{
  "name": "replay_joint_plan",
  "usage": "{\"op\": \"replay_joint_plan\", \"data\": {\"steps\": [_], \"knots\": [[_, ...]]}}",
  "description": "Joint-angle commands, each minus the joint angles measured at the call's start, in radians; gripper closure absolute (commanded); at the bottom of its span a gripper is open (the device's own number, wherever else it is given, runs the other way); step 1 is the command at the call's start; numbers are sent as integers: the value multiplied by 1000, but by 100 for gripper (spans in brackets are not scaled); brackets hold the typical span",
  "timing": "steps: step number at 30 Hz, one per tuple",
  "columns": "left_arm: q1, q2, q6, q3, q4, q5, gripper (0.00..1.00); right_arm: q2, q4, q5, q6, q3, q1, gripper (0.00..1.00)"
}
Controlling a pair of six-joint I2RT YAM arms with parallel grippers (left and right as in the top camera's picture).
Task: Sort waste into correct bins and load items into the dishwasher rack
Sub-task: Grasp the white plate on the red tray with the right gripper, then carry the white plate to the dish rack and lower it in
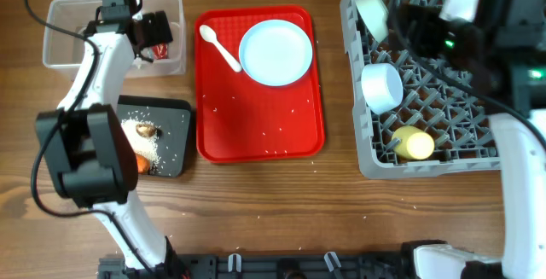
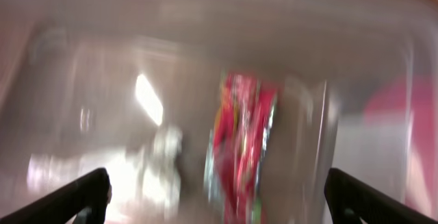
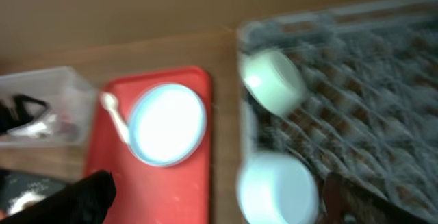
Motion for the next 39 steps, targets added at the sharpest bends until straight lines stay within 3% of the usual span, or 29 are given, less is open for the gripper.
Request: {"op": "replay_joint_plan", "data": {"steps": [1, 4, 8, 10, 12, 17, 23, 24, 26, 27, 34, 39], "knots": [[-8, -211, -68, 54, -205, 175, 0, 192, 118, -42, 27, -9, 179, 0], [-8, -301, -67, 54, -312, 198, 0, 418, 171, -34, 69, -9, 256, 0], [-8, -303, -67, 54, -331, 197, 0, 608, 180, -19, 140, -9, 263, 1], [-8, -302, -67, 54, -330, 193, 0, 665, 202, -19, 167, -9, 281, 7], [-8, -302, -67, 54, -336, 194, 0, 734, 218, 32, 198, -9, 327, 28], [-8, -302, -67, 53, -366, 194, 0, 785, 264, 66, 248, -9, 332, 48], [-8, -302, -67, 53, -381, 193, 0, 839, 294, 111, 270, -9, 332, 57], [-8, -302, -67, 53, -384, 193, 0, 853, 310, 110, 270, -9, 332, 64], [-8, -302, -67, 53, -390, 193, 0, 868, 331, 110, 267, -9, 332, 92], [-8, -302, -67, 53, -391, 193, 0, 869, 336, 112, 262, -9, 332, 96], [-8, -302, -67, 53, -394, 194, 0, 768, 327, 118, 212, -8, 316, 96], [-8, -302, -67, 53, -394, 194, 0, 492, 276, 174, 82, -6, 264, 96]]}}
